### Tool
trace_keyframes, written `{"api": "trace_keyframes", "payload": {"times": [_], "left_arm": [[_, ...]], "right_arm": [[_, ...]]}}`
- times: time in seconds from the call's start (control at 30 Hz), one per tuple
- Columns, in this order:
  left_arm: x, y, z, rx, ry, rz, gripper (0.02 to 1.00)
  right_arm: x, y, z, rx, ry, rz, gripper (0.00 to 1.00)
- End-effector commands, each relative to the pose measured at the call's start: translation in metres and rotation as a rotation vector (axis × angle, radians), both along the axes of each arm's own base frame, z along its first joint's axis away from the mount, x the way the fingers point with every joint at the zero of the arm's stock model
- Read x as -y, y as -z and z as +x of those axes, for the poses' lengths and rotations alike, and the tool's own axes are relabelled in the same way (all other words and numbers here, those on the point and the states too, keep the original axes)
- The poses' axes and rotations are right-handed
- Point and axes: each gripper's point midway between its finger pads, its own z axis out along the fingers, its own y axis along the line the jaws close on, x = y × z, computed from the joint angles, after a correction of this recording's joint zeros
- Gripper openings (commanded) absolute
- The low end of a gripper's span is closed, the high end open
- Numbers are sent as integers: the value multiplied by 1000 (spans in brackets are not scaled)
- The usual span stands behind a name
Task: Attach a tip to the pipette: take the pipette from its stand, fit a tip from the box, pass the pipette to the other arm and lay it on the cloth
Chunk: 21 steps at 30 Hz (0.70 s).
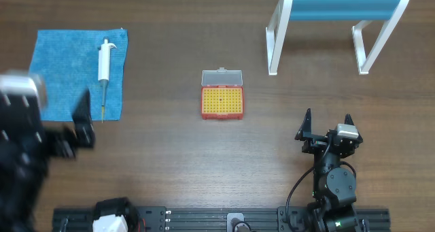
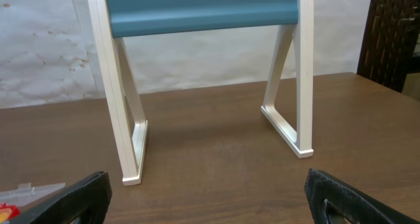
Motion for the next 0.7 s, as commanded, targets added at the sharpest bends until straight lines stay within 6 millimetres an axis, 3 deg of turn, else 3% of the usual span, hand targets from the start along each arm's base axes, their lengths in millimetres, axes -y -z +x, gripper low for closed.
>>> {"api": "trace_keyframes", "payload": {"times": [0.03,0.13,0.23,0.37,0.47,0.57,0.7], "left_arm": [[4,60,-36,-44,-24,-17,996],[14,85,-41,-72,25,-43,996],[21,110,-33,-126,76,-62,996],[36,92,3,124,188,-4,998],[38,98,18,270,201,15,998],[37,118,27,360,200,27,996],[37,168,38,348,199,26,996]], "right_arm": [[0,2,0,-7,3,-13,967],[0,2,0,-7,3,-13,967],[0,2,0,-7,3,-13,967],[0,2,0,-7,3,-13,967],[0,2,0,-7,3,-12,967],[0,2,0,-7,2,-12,967],[0,2,0,-7,3,-12,967]]}}
